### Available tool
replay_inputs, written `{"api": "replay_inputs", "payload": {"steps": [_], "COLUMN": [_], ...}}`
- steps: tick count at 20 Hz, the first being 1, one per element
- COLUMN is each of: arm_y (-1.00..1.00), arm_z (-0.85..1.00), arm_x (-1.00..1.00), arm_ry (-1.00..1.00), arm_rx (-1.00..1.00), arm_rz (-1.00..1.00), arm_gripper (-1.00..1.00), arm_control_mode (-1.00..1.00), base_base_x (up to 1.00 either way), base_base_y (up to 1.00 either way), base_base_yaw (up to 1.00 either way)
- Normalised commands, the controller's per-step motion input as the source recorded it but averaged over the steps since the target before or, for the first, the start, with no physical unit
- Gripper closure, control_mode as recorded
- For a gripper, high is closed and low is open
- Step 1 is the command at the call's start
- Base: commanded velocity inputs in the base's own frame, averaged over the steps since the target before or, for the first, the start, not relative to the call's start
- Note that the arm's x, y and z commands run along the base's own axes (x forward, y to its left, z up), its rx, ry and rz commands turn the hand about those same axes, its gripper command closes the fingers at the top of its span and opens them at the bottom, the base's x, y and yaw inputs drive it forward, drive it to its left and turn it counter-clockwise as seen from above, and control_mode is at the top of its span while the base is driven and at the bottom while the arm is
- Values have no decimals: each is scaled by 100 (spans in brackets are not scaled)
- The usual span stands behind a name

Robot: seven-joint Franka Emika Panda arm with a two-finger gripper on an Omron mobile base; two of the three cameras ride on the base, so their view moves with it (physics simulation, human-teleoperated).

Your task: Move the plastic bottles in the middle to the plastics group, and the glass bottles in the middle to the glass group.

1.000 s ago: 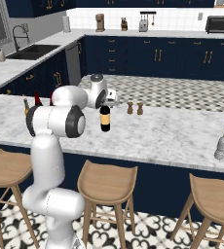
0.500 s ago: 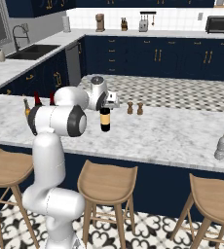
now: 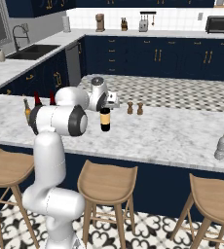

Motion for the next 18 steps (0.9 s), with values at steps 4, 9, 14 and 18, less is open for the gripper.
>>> {"api": "replay_inputs", "payload": {"steps": [4, 9, 14, 18], "arm_y": [0, 6, 60, 99], "arm_z": [0, 15, 20, 1], "arm_x": [0, -13, -36, -33], "arm_ry": [0, -6, 0, 0], "arm_rx": [0, 0, 0, 0], "arm_rz": [0, 6, 24, 33], "arm_gripper": [100, 100, 100, 100], "arm_control_mode": [-100, -100, -100, -100], "base_base_x": [0, 0, 0, 0], "base_base_y": [0, 0, 0, 0], "base_base_yaw": [0, 0, 0, 0]}}
